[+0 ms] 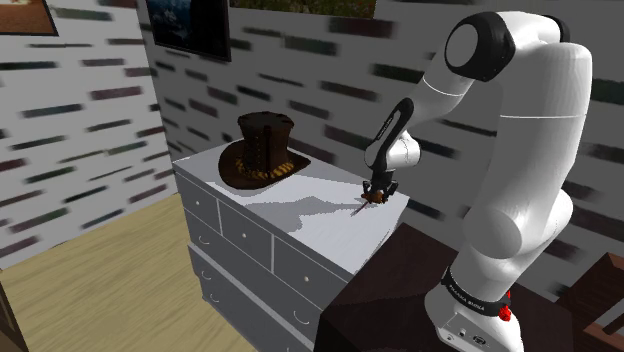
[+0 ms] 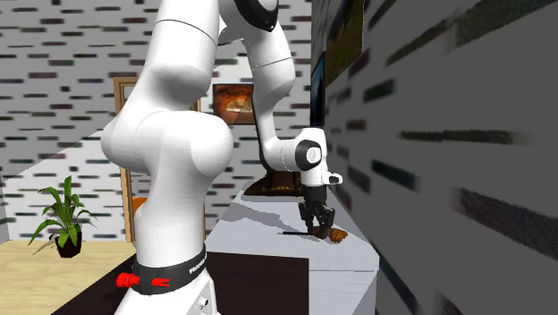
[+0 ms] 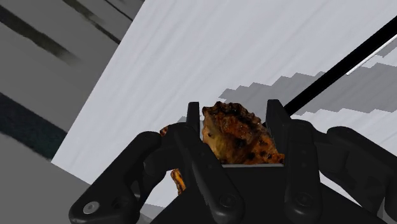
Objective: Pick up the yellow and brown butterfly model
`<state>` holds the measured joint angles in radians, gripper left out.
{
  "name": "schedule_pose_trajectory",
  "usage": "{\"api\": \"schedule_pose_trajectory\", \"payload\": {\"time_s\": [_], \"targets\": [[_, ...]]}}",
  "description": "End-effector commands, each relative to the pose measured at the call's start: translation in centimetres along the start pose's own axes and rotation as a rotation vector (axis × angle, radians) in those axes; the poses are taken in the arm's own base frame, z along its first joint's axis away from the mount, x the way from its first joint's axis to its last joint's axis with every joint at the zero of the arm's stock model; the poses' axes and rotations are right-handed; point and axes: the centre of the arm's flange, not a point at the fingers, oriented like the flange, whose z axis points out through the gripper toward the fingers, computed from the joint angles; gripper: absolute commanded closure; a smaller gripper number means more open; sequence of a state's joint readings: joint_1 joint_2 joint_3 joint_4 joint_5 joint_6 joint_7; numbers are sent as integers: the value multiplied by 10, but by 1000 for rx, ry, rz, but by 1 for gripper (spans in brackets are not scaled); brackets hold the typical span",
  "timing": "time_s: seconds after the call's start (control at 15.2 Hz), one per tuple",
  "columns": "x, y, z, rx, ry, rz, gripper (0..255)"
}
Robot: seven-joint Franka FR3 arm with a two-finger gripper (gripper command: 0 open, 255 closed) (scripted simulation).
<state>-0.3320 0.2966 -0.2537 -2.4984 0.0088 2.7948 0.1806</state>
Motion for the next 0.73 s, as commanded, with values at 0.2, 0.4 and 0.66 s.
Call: {"api": "schedule_pose_trajectory", "payload": {"time_s": [0.2,0.4,0.66], "targets": [[0,0,0,0,0,0,255],[0,1,-16,0,0,0,255],[1,3,-37,0,0,0,255]]}}
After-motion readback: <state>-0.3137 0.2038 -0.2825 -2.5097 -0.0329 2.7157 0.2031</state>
